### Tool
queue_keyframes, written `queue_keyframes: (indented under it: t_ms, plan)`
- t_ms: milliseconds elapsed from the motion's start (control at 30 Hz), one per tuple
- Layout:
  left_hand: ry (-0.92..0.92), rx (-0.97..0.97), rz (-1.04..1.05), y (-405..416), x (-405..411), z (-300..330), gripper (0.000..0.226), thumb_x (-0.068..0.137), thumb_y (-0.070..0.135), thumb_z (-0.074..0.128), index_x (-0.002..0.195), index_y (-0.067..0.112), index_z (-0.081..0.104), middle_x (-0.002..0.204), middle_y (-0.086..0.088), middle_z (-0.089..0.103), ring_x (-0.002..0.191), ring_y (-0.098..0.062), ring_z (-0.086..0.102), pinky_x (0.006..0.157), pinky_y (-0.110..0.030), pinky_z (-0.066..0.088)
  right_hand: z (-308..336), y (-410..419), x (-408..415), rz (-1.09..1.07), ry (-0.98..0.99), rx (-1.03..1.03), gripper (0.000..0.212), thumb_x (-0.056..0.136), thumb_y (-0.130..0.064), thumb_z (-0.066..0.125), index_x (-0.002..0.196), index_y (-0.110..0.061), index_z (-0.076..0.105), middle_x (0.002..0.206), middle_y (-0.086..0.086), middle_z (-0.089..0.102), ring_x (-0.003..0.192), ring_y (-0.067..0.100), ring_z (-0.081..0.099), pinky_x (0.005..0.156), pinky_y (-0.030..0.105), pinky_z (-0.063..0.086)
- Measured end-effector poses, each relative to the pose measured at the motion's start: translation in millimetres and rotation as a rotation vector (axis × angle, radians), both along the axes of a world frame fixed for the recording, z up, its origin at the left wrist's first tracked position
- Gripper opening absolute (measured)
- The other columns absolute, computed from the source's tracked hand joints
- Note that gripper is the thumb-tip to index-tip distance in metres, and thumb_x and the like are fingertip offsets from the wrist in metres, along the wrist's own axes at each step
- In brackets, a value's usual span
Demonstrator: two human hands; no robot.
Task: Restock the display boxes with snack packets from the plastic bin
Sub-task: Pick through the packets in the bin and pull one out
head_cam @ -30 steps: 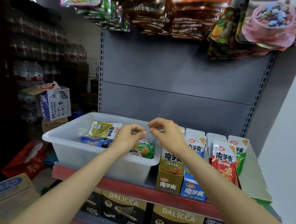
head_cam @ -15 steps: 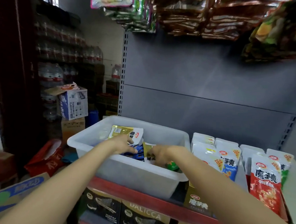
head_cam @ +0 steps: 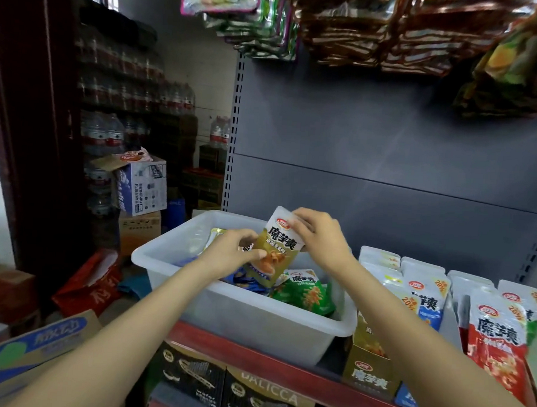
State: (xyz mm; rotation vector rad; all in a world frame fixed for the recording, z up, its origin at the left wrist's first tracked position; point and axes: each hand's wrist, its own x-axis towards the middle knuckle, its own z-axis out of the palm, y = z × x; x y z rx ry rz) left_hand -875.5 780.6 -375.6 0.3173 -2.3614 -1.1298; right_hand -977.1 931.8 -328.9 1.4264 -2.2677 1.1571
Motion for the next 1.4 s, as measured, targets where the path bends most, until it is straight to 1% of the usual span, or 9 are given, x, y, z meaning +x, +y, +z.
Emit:
queue_keyframes:
  t_ms: [100, 233, 567, 700, 800, 1000, 1100, 1233, 1400]
  plan:
    - [0.102, 0.054, -0.022, 12, 3, 5, 0.007, 0.087, 0.014, 0.064, 0.08, 0.015, 0.065, 0.08, 0.0, 0.069, 0.077, -0.007, 0.063, 0.076, -0.021, 0.051, 11, 17, 5, 0.073, -0.241, -0.16, 0.012, 0.094, -0.014, 0.053, 0.086, -0.013, 0.063, 0.078, 0.001, 0.063, 0.073, 0.015, 0.064, 0.058, 0.03, 0.059]
    - [0.166, 0.127, -0.067, 35, 1, 8, 0.014, 0.087, 0.014, 0.065, 0.073, 0.017, 0.065, 0.074, 0.0, 0.071, 0.076, -0.016, 0.066, 0.081, -0.043, 0.053, 16, 44, 3, 0.103, -0.317, -0.208, 0.018, 0.085, -0.007, 0.066, 0.1, -0.018, 0.062, 0.093, 0.003, 0.069, 0.084, 0.019, 0.068, 0.065, 0.039, 0.06]
    - [0.159, 0.131, -0.311, 133, -21, 26, 0.005, 0.085, 0.008, 0.066, 0.089, 0.007, 0.063, 0.084, 0.0, 0.067, 0.068, 0.004, 0.061, 0.066, -0.009, 0.049, 32, 139, 2, 0.084, -0.455, -0.518, 0.021, 0.088, 0.001, 0.06, 0.107, -0.009, 0.059, 0.082, 0.003, 0.073, 0.07, 0.017, 0.071, 0.059, 0.032, 0.059]
    - [0.021, -0.058, -0.297, 146, -34, 14, 0.032, 0.078, 0.012, 0.075, 0.107, 0.006, 0.063, 0.1, 0.001, 0.066, 0.086, -0.006, 0.059, 0.075, -0.006, 0.045, 19, 164, -6, -0.027, -0.365, -0.468, 0.014, 0.089, -0.003, 0.06, 0.099, -0.012, 0.058, 0.087, 0.007, 0.073, 0.079, 0.021, 0.072, 0.068, 0.043, 0.059]
    - [0.006, -0.067, -0.257, 150, -40, 9, 0.039, 0.074, 0.009, 0.078, 0.11, 0.008, 0.062, 0.1, 0.003, 0.061, 0.085, -0.006, 0.056, 0.064, -0.002, 0.041, 8, 175, -7, -0.037, -0.274, -0.43, 0.015, 0.088, -0.003, 0.06, 0.09, -0.016, 0.055, 0.09, 0.006, 0.072, 0.085, 0.021, 0.07, 0.073, 0.048, 0.058]
    - [-0.021, 0.09, -0.3, 151, -30, 9, 0.038, 0.077, 0.012, 0.075, 0.112, 0.015, 0.061, 0.102, 0.011, 0.062, 0.086, 0.001, 0.057, 0.059, -0.005, 0.044, -12, 184, -4, -0.085, -0.036, -0.269, 0.024, 0.085, -0.013, 0.068, 0.081, -0.03, 0.05, 0.081, -0.008, 0.065, 0.078, 0.005, 0.062, 0.066, 0.02, 0.051]
    - [0.031, 0.086, -0.299, 153, -30, 11, 0.027, 0.08, 0.015, 0.073, 0.105, 0.016, 0.065, 0.103, 0.007, 0.067, 0.092, 0.0, 0.059, 0.071, -0.01, 0.045, -25, 181, -3, -0.142, 0.096, -0.019, 0.026, 0.08, -0.017, 0.072, 0.087, -0.028, 0.049, 0.084, -0.015, 0.058, 0.079, 0.001, 0.055, 0.068, 0.017, 0.046]
    - [0.026, 0.058, -0.272, 156, -34, 9, 0.021, 0.083, 0.011, 0.07, 0.102, 0.016, 0.064, 0.097, 0.004, 0.067, 0.086, -0.006, 0.059, 0.062, -0.006, 0.044, -25, 178, -2, -0.166, 0.192, 0.104, 0.038, 0.082, -0.019, 0.071, 0.114, -0.031, 0.055, 0.095, -0.016, 0.049, 0.081, 0.002, 0.048, 0.069, 0.013, 0.04]
    - [0.02, 0.063, -0.263, 156, -34, 9, 0.031, 0.078, 0.013, 0.075, 0.108, 0.017, 0.065, 0.101, 0.005, 0.066, 0.088, -0.007, 0.06, 0.062, -0.002, 0.044, -21, 176, -1, -0.216, 0.252, 0.233, 0.027, 0.089, -0.024, 0.063, 0.116, -0.027, 0.063, 0.104, -0.005, 0.062, 0.083, 0.011, 0.052, 0.071, 0.023, 0.04]
